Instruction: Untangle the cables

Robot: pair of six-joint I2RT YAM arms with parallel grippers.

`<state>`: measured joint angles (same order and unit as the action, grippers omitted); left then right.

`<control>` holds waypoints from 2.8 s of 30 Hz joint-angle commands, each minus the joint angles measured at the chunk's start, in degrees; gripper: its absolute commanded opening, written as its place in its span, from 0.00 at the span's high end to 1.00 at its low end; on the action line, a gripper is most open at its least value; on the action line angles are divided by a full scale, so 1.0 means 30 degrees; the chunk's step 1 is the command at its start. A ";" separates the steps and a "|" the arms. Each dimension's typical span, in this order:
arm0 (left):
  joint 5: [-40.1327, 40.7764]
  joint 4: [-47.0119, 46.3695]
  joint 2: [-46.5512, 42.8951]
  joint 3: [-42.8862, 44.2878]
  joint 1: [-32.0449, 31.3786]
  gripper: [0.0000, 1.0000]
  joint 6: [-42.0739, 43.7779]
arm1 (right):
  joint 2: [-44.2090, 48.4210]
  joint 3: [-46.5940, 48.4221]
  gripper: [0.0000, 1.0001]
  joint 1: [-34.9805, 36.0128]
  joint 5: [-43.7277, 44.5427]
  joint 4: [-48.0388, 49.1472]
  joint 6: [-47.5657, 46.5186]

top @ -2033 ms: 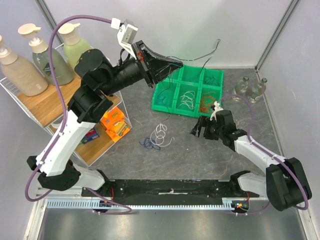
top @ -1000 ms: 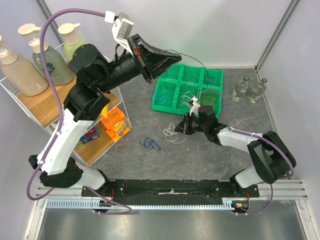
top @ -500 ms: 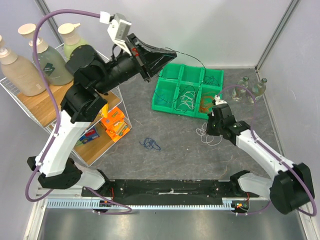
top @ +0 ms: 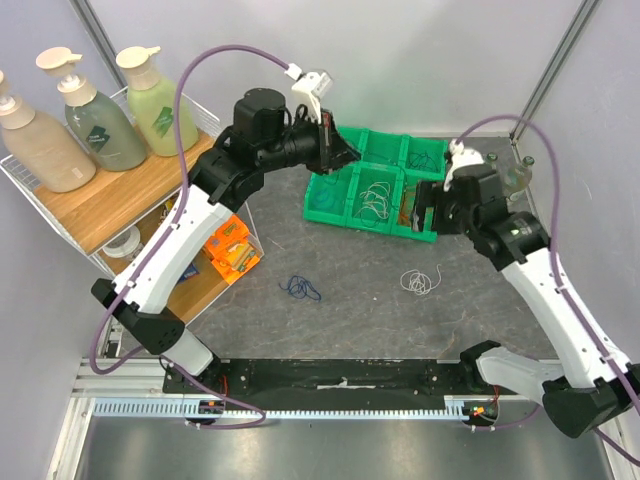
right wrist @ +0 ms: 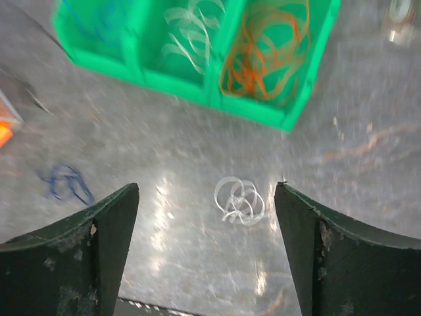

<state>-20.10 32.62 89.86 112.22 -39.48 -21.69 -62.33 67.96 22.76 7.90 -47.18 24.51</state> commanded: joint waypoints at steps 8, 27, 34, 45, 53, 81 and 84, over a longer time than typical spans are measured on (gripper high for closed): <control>-0.3230 0.3010 0.0220 -0.2282 0.0213 0.98 -0.0649 | -0.2337 0.8164 0.11 0.0000 -0.3493 -0.0099 -0.2921; -0.6748 0.2545 -0.0130 -0.3013 0.0242 0.98 -0.2204 | -0.2022 0.3569 0.32 0.1435 -1.1662 0.3890 -0.4539; -0.7125 0.3130 0.0336 -0.2606 0.0505 0.98 -0.2084 | -0.0466 0.3508 0.24 0.1465 -0.9168 0.2514 -0.5766; -1.0757 0.1550 0.0893 -0.1989 0.0564 0.98 -0.3401 | -0.1519 0.2249 0.32 0.1494 -1.0749 0.5616 -0.5331; -1.0091 0.0787 0.0660 -0.2691 0.0738 0.87 -0.4222 | 0.0059 0.0785 1.00 0.1494 -1.0543 0.6526 -0.3749; -0.7394 -0.1118 -0.2913 -0.6558 0.1589 0.70 -0.4400 | 0.2201 0.0315 1.00 0.1494 -1.0163 0.6527 -0.1872; -0.6721 -0.1147 -0.3294 -0.6267 0.1589 0.98 -0.4107 | 0.2230 0.0052 1.00 0.1465 -1.0163 0.6527 -0.1842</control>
<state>-42.94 31.11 82.48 93.06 -34.94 -34.94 -56.84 68.60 27.16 -23.22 -29.21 18.39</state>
